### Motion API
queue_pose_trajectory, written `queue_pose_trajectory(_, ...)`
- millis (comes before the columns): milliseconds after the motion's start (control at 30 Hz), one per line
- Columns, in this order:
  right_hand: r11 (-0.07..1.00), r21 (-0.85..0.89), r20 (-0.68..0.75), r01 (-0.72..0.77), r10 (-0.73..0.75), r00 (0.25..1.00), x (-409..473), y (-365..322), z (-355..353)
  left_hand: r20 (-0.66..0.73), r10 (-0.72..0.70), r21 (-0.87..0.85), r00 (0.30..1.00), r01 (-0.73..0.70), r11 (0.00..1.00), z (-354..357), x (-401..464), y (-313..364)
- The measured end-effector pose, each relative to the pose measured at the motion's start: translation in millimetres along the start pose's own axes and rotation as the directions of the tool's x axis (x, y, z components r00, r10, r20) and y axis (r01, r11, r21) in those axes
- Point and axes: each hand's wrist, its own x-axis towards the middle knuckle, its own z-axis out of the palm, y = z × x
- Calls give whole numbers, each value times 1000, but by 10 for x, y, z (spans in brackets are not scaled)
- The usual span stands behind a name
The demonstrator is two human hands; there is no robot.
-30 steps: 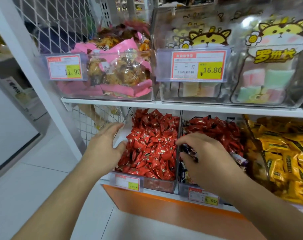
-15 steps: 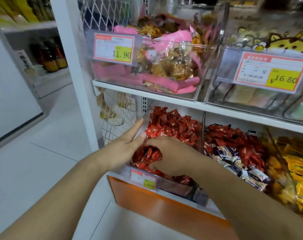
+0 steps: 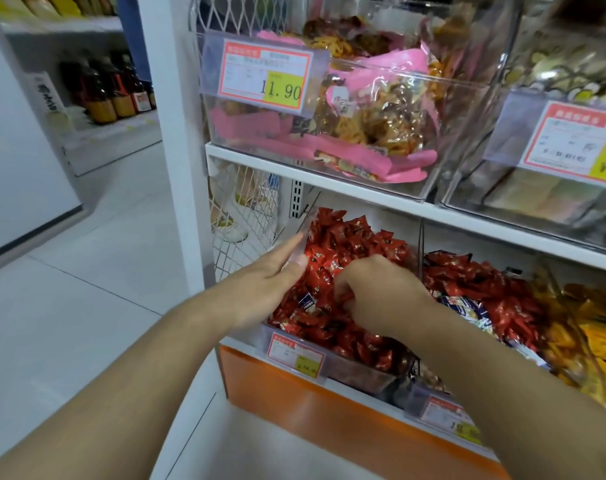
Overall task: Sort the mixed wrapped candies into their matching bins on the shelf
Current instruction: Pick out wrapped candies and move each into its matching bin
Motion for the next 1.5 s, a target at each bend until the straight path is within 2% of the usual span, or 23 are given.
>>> queue_pose_trajectory(100, 992, -107, -58, -73, 67, 996, -4, 10, -71, -3, -4, -7, 1000, 4, 1000, 0, 8, -9)
queue_pose_trajectory(200, 997, -61, -132, -45, 37, 991, 28, -49, -26, -7, -6, -15, 1000, 6, 1000, 4, 2, 3)
queue_pose_trajectory(300, 994, 110, -193, 13, 8, 981, 109, -170, 113, -16, -7, -16, 1000, 7, 1000, 10, 0, 9)
queue_pose_trajectory(367, 955, 297, -148, 6, 40, 988, 166, -230, 233, -22, -8, -13, 1000, 7, 1000, 13, -3, 13)
queue_pose_trajectory(433, 926, 374, -77, -52, 87, 993, 205, -249, 344, -28, -10, -15, 1000, 10, 1000, 16, -4, 17)
queue_pose_trajectory(600, 913, 379, -47, -149, 180, 983, 279, -225, 502, -40, -11, -12, 999, 10, 1000, 19, 1, 23)
queue_pose_trajectory(1033, 882, 445, -30, -156, 189, 982, 352, -231, 596, -54, -27, 10, 998, 28, 1000, 34, -7, 76)
queue_pose_trajectory(1333, 875, 463, -77, -140, 197, 977, 317, -232, 597, -45, -36, 9, 998, 36, 999, 28, -19, 78)
queue_pose_trajectory(1500, 830, 548, -139, -102, 211, 967, 197, -176, 429, -61, -40, -14, 997, 39, 999, 27, -12, 77)
